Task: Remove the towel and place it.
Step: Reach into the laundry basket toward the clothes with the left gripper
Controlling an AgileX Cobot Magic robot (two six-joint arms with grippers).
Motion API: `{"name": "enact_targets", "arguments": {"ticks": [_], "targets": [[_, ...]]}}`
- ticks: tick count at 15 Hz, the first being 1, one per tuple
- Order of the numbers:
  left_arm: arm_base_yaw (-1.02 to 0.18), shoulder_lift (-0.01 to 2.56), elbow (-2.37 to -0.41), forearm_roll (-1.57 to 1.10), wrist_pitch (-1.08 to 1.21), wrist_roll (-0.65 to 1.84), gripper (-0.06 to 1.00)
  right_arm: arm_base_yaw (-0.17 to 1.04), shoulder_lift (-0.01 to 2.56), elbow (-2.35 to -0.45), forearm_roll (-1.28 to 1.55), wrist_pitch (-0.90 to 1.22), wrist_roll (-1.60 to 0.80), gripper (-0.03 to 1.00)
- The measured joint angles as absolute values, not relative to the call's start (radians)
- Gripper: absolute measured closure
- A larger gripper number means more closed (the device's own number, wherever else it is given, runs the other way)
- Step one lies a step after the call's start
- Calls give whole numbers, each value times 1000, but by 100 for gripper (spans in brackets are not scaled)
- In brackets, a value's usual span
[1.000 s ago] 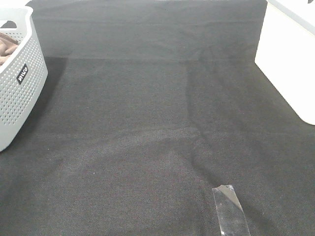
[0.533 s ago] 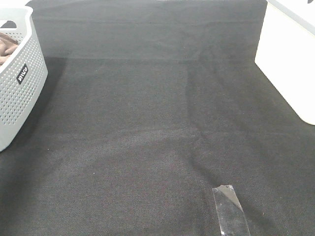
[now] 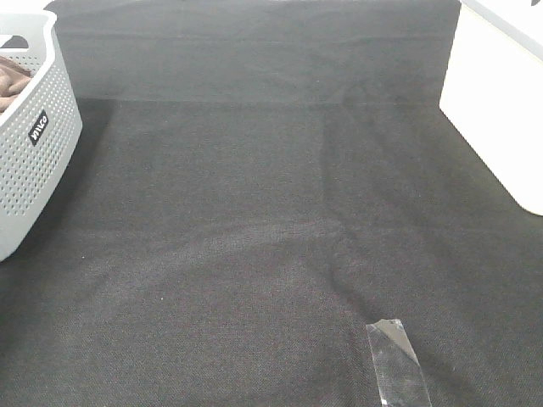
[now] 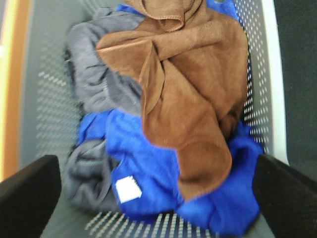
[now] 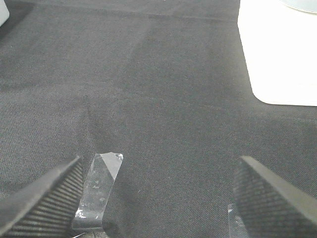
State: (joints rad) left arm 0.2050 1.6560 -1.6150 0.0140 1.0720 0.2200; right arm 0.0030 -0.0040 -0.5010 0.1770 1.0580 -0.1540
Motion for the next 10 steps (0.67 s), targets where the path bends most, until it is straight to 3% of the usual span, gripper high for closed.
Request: {"name": "enact_targets", "arguments": {"ticks": [5, 10], "targets": [[262, 1922, -1757, -15, 1054, 305, -5, 3, -4, -501, 177, 1058, -154, 18], [266, 2077, -1779, -15, 997, 331, -3, 3, -4, -501, 177, 1058, -154, 18]]}}
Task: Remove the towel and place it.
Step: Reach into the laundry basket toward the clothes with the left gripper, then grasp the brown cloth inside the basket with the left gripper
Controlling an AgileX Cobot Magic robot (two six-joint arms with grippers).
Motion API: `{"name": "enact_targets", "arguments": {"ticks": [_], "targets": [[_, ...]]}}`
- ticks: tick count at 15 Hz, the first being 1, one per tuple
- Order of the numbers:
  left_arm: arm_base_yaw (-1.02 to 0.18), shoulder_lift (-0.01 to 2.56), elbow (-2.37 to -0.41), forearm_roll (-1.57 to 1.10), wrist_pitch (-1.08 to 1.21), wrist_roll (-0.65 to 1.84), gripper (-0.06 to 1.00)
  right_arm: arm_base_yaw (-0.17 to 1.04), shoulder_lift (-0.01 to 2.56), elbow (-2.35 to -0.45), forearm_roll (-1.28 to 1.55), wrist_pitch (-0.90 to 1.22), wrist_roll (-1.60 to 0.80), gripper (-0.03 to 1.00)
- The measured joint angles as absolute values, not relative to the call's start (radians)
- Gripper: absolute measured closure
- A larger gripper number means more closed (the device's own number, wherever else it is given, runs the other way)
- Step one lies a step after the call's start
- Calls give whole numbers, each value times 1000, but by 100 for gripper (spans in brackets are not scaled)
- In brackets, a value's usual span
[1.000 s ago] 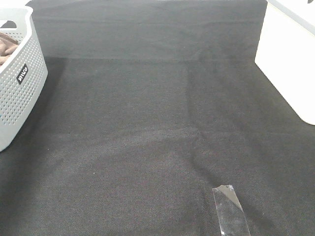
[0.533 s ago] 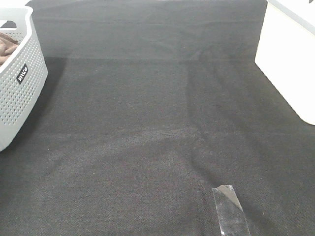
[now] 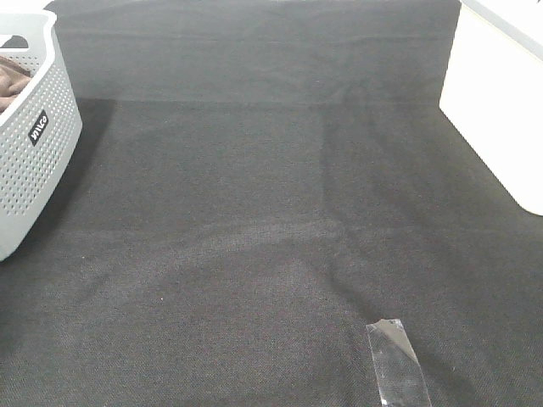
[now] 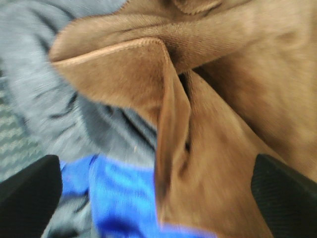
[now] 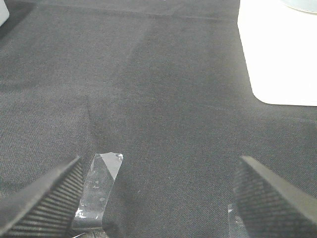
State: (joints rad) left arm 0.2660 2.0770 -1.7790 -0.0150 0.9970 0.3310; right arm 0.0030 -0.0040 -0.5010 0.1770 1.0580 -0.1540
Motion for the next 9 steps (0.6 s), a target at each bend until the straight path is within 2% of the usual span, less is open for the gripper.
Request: {"name": "enact_targets", "arguments": {"ticks": [3, 7, 9], "targets": [[266, 2123, -1779, -16, 955, 361, 6, 3, -4, -501, 177, 1057, -154, 18], [266, 2127, -1779, -31, 931, 371, 43, 3, -4, -501, 177, 1057, -154, 18], [266, 2127, -1779, -60, 934, 371, 50, 3, -4, -501, 177, 1057, -154, 18]]}}
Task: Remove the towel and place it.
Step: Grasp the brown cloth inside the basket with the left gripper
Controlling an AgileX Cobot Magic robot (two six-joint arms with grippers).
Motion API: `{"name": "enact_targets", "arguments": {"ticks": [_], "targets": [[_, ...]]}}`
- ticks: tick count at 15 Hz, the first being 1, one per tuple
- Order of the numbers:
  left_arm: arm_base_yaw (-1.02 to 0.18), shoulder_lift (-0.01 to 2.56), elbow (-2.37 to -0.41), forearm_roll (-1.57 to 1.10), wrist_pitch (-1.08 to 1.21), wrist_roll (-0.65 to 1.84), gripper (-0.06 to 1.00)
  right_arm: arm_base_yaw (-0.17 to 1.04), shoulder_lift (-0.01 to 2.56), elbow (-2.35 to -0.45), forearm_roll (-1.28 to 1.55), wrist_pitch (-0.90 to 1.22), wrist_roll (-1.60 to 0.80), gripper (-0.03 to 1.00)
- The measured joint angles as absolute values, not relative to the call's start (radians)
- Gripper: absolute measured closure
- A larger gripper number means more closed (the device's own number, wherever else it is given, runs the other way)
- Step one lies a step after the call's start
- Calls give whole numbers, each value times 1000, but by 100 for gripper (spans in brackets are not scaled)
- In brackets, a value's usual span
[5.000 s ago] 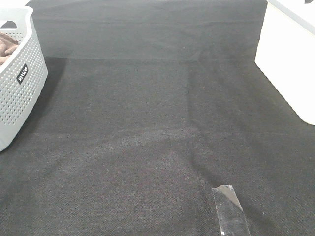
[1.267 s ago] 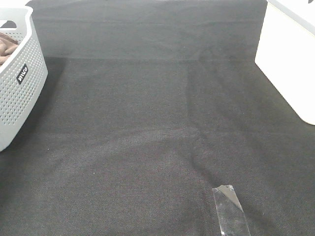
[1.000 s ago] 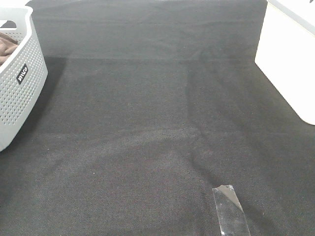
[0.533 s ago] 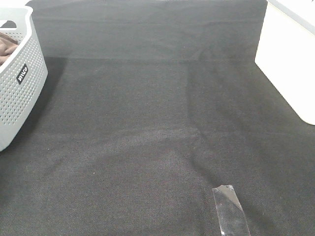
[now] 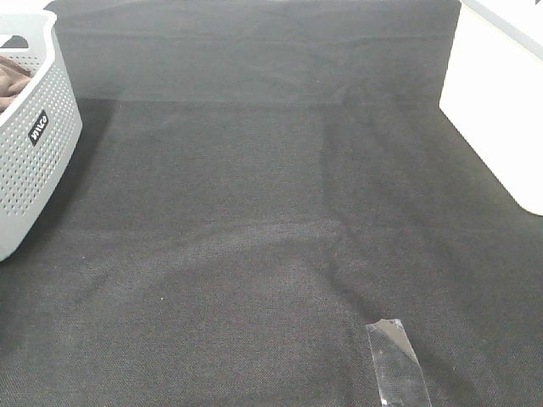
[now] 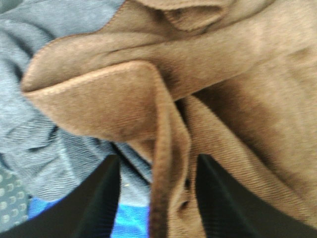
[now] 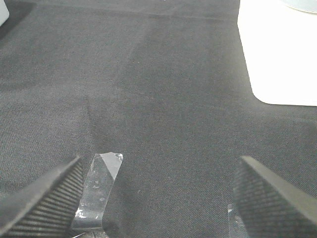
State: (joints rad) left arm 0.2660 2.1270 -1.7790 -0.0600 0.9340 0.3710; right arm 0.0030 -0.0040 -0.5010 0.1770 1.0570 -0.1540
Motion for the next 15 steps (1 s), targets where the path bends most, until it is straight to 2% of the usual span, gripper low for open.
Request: {"name": "enact_targets", "arguments": {"ticks": [2, 3, 4, 6, 7, 15], "targets": [[266, 2127, -1779, -78, 941, 368, 52, 3, -4, -501, 177, 1057, -154, 18], [266, 2127, -1779, -79, 946, 368, 63, 3, -4, -501, 177, 1057, -154, 18], [266, 2127, -1779, -79, 946, 368, 63, 3, -4, -501, 177, 1057, -154, 18], [266, 2125, -1779, -79, 949, 368, 89, 3, -4, -501, 177, 1057, -154, 18], [266, 2116, -1779, -81, 950, 366, 94, 3, -4, -501, 177, 1057, -154, 18], [266, 1895, -1779, -89, 1007, 254, 94, 3, -4, -501, 177, 1057, -154, 18]]}}
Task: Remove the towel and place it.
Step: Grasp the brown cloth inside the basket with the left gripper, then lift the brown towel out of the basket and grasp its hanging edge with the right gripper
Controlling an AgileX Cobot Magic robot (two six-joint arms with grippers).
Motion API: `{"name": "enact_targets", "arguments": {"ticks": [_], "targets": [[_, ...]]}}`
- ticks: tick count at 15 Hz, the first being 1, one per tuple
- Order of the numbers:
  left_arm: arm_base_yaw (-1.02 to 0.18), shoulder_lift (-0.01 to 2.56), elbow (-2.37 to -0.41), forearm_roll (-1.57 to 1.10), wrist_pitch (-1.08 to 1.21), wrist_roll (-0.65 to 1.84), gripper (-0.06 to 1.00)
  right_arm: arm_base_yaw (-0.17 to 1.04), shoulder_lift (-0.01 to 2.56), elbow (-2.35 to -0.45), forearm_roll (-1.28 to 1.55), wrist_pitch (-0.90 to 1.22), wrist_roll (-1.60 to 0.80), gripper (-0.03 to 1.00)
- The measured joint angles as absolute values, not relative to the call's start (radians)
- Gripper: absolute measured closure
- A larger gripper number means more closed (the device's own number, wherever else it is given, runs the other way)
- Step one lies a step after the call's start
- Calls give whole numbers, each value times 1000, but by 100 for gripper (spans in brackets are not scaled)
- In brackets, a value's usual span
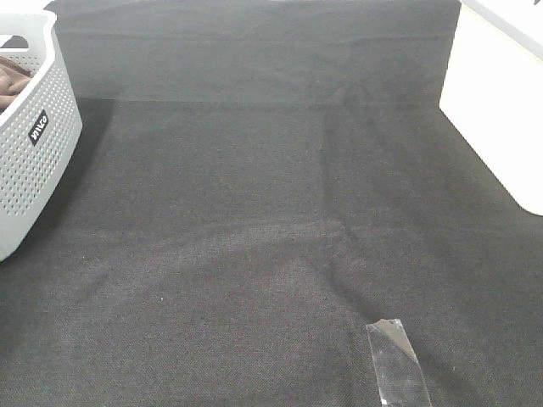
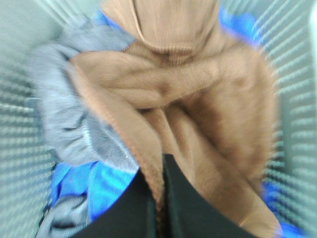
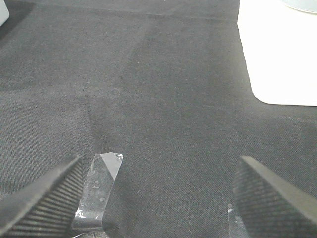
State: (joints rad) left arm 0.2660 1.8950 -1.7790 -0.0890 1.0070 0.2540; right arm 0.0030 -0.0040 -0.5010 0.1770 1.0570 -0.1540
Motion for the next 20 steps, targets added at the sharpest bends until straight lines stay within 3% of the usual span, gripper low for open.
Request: {"name": "enact_targets", "arguments": {"ticks": [5, 12, 16, 20], "targets": [[254, 1685, -1779, -181, 1027, 199, 94, 3, -4, -501, 177, 1057, -154, 18], [52, 1601, -1974, -176, 1033, 176, 94, 3, 131, -515, 339, 946, -246, 18], [-85, 1600, -2044, -174, 984, 124, 94, 3, 393, -515, 763, 678, -663, 18], [-205, 1600, -2044, -174, 875, 85, 94, 3, 722, -524, 1269, 686, -1329, 18]]}}
